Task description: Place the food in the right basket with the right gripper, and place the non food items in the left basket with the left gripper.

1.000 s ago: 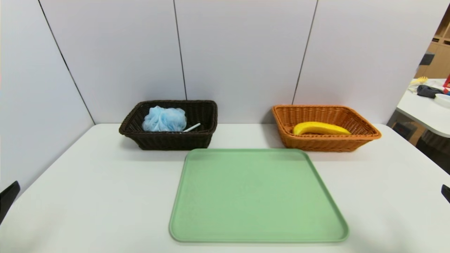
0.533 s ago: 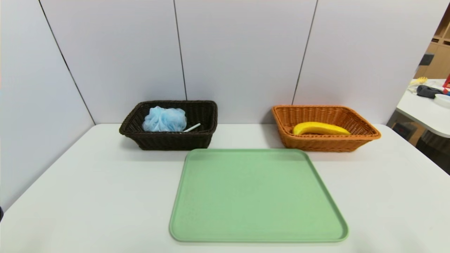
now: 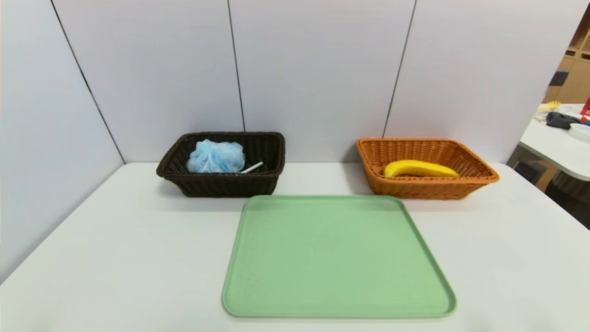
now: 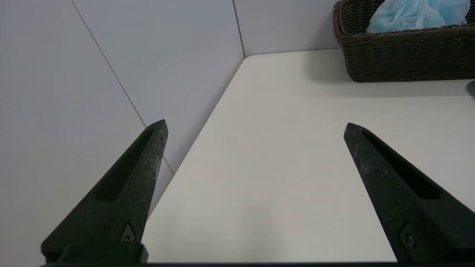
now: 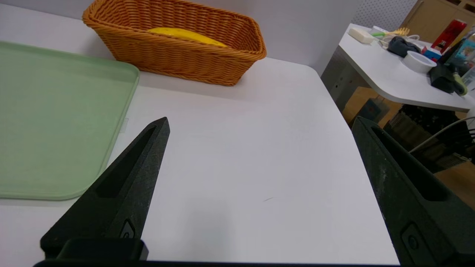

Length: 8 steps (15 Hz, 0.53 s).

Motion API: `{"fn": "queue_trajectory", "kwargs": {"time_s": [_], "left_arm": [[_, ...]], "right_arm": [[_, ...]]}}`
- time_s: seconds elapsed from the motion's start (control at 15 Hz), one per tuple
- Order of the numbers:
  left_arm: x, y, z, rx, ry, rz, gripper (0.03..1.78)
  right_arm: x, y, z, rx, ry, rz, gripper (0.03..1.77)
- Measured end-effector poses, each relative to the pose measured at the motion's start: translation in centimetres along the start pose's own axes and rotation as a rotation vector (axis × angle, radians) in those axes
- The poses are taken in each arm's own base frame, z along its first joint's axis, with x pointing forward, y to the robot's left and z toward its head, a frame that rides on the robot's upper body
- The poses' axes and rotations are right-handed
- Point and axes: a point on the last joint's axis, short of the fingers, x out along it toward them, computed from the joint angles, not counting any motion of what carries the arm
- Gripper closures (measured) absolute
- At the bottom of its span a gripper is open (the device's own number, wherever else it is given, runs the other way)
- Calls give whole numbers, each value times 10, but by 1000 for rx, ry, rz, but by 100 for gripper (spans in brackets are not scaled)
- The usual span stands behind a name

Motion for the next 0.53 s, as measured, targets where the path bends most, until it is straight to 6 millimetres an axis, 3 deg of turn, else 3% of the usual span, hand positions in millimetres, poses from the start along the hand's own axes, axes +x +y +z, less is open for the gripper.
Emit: {"fn": "queue_trajectory", "kwargs": {"time_s": [0.53], "left_arm": [[-8, -3, -24, 5, -6, -21, 12]], "right_arm": [[-8, 3, -16, 3, -12, -6, 10]]}}
